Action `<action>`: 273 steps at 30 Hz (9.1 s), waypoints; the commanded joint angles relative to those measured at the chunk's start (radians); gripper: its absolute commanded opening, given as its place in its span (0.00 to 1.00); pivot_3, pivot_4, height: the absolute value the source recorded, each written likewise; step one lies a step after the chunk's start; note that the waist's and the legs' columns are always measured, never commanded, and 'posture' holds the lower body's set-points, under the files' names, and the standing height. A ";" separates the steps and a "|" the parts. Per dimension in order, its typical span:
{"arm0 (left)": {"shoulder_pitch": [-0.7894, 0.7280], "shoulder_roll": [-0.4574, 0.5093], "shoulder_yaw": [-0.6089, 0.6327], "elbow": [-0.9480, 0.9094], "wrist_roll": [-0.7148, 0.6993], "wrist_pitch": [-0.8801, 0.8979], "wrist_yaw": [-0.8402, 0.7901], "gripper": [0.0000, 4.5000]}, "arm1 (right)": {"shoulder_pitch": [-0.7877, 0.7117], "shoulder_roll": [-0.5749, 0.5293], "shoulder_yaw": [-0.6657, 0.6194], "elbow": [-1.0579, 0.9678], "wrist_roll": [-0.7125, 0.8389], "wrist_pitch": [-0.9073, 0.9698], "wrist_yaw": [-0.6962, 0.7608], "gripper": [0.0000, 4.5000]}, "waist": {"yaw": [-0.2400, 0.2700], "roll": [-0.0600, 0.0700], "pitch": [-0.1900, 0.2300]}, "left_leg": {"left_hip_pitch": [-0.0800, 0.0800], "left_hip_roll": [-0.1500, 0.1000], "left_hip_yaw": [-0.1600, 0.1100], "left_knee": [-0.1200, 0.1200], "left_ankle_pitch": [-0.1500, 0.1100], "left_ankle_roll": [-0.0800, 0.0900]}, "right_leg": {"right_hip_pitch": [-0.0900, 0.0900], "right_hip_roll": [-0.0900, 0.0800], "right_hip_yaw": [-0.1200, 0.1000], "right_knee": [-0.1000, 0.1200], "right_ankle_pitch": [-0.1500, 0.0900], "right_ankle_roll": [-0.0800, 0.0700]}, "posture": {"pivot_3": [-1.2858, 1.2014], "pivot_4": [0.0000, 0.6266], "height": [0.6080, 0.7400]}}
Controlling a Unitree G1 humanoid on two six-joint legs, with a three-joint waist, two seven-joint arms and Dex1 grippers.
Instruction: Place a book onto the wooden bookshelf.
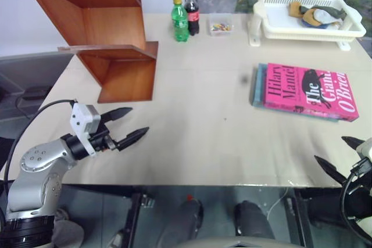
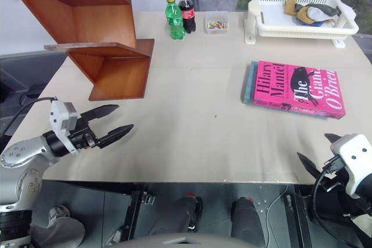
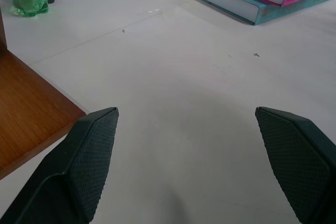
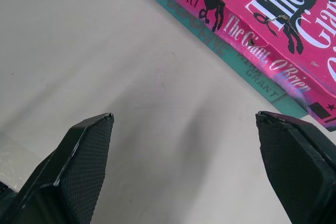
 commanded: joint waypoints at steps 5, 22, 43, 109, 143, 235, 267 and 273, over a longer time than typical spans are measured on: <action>-0.066 -0.026 -0.051 -0.073 -0.015 0.026 0.032 1.00 | -0.085 -0.014 0.040 0.045 -0.027 0.048 -0.055 0.99 | 0.000 0.000 0.000 | 0.000 0.000 0.000 0.000 0.000 0.000 | 0.000 0.000 0.000 0.000 0.000 0.000 | 0.52 0.24 1.00; -0.223 -0.090 -0.214 -0.215 -0.079 0.077 0.007 1.00 | -0.408 0.061 0.135 0.401 -0.165 0.150 -0.335 0.57 | -0.005 0.000 0.000 | 0.000 0.000 0.002 0.000 0.001 -0.001 | 0.000 0.000 0.002 0.001 0.000 0.000 | 0.52 0.24 1.00; -0.270 -0.122 -0.235 -0.263 -0.146 0.145 0.037 1.00 | -0.722 0.152 0.196 0.807 -0.213 -0.048 -0.485 0.01 | -0.005 0.001 0.000 | -0.001 0.000 0.005 0.000 0.003 -0.004 | -0.002 0.001 0.005 0.001 0.000 0.000 | 0.52 0.24 1.00; -0.317 -0.121 -0.283 -0.173 -0.207 0.232 -0.102 1.00 | -0.738 0.055 0.360 0.275 0.012 0.111 -0.448 0.01 | -0.018 -0.001 0.001 | 0.000 0.004 0.012 0.001 0.000 0.000 | -0.005 0.007 0.012 0.001 0.004 -0.001 | 0.52 0.24 1.00; -0.260 -0.131 -0.250 -0.217 -0.193 0.192 -0.019 1.00 | -0.900 -0.063 0.440 0.706 -0.077 -0.064 -0.013 0.01 | -0.027 -0.001 0.001 | -0.001 0.006 0.018 0.000 0.001 -0.002 | -0.008 0.008 0.019 0.001 0.004 -0.002 | 0.52 0.24 1.00; -1.198 -0.702 0.093 1.248 -0.081 0.437 0.498 0.22 | -0.005 -0.332 0.402 -0.313 0.265 -0.343 -0.741 1.00 | -0.002 -0.014 0.004 | -0.002 0.004 0.018 0.008 0.001 -0.002 | -0.006 0.009 0.019 0.003 0.007 0.003 | 0.52 0.24 1.00; -0.934 -0.089 -0.473 -0.017 0.655 -0.331 0.352 0.22 | -0.499 -0.070 0.530 -0.111 0.274 -0.119 -0.406 1.00 | -0.003 -0.015 0.004 | -0.002 0.006 0.021 0.008 0.001 -0.002 | -0.006 0.011 0.022 0.001 0.010 0.001 | 0.52 0.24 1.00; -0.971 0.058 -0.430 0.020 0.847 -0.418 0.395 0.22 | -0.603 -0.007 0.599 -0.010 0.225 -0.139 -0.322 1.00 | -0.005 -0.015 0.004 | -0.002 0.006 0.021 0.007 0.001 -0.002 | -0.007 0.011 0.022 0.001 0.010 0.001 | 0.52 0.24 1.00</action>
